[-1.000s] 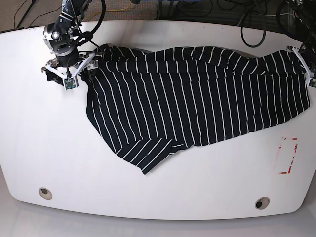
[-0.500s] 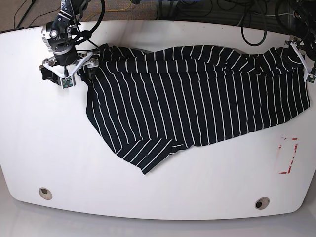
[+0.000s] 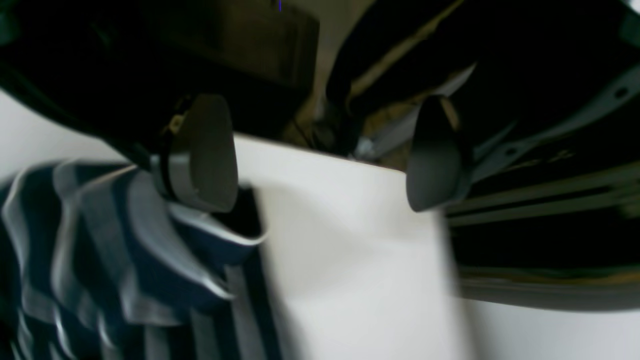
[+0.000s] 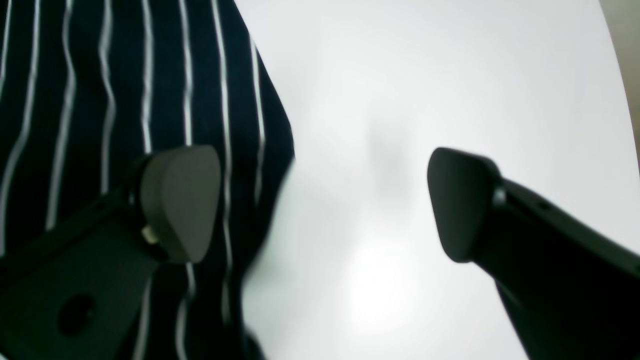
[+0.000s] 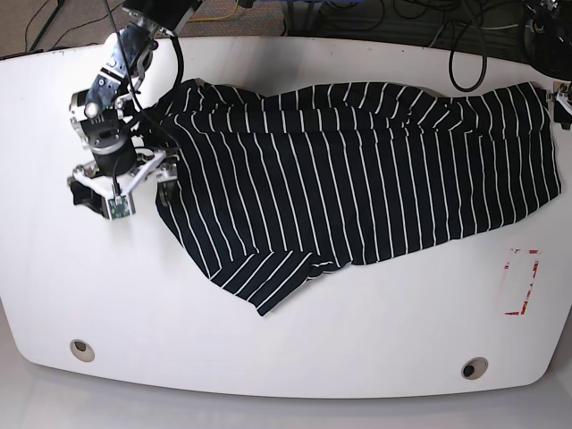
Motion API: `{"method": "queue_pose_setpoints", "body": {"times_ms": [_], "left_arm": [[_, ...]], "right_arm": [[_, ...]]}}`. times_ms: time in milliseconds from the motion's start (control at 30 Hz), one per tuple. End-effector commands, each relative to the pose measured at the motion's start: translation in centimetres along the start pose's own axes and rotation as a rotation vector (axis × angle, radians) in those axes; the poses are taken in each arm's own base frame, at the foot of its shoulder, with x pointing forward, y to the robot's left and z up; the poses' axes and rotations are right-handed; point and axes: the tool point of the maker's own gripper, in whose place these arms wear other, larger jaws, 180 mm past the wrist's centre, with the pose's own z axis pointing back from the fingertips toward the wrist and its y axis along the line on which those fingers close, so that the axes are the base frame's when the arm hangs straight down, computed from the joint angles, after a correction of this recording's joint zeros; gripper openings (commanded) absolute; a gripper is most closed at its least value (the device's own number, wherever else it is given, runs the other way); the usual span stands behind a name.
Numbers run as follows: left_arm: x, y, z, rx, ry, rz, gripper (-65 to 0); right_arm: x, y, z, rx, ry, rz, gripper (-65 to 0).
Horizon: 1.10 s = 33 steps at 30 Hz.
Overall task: Layout the t-shirt on the table in an organized manner, then fold the t-shirt properly
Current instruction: 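Open the right gripper and release the shirt edge, then move the right gripper along the shirt and grasp its hem corner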
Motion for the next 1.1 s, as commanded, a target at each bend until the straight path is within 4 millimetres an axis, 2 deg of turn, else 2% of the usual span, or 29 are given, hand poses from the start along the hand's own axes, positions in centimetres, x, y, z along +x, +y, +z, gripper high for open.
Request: {"method": "queue_pose_setpoints", "body": {"times_ms": [0,167,467,667,867,1067], "left_arm": [[2.7,2.5,1.2,0.067,-0.084,0.013,-15.7],[5.2,5.3,2.2,0.138,-0.169,0.088,-15.7],[8.8,7.3,3.2,0.199,-0.264,0.157,-15.7],[11.3,7.3,3.2,0.241,-0.265,0.126,-15.7],[12.8,6.9,2.9,0.254,-0.257,0.084,-15.7],[13.2,6.9,2.8,0.25,-0.263,0.089,-15.7]], "right_arm": [[2.9,0.0,-1.3,0.022,-0.078,0.002,-1.3],[4.5,0.3,-4.6,0.077,-0.08,-0.02,-1.3],[5.9,-0.2,-10.1,0.161,-0.034,-0.092,-1.4],[6.6,-0.1,-12.9,0.222,-0.023,-0.149,-1.4],[5.8,1.7,-15.0,0.295,-0.005,-0.22,-1.4],[4.3,3.4,-15.9,0.343,0.016,-0.269,-1.4]]}}
